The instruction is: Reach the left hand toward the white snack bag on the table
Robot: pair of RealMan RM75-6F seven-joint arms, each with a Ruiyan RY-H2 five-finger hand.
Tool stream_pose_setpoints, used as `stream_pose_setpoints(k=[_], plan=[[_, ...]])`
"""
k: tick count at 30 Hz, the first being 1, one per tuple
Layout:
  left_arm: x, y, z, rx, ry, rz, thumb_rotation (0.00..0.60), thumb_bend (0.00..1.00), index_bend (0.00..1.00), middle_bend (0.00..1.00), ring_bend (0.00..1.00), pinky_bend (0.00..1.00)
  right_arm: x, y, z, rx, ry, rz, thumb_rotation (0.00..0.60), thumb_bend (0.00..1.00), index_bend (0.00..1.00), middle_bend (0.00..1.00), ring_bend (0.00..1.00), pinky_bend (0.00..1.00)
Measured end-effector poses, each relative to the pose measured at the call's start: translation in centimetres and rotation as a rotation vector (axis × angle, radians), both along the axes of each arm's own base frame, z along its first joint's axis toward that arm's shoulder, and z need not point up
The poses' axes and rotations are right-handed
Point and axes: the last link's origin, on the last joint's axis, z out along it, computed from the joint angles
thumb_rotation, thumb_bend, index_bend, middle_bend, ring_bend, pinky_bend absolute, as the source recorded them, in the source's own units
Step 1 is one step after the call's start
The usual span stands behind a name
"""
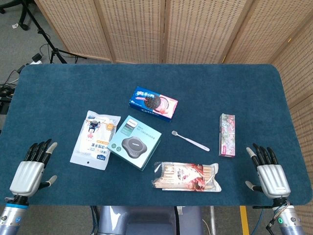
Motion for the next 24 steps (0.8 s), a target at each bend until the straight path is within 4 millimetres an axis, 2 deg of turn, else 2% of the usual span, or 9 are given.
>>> stream_pose_setpoints(k=[24], plan=[[0.03, 0.04, -0.11, -0.005, 0.015, 0.000, 0.600, 0.22, 0.00, 0.00, 0.00, 0.00, -0.01, -0.17, -0.17, -0.003, -0.004, -0.006, 0.600, 0.00, 0.00, 0.00, 0.00, 0.00]])
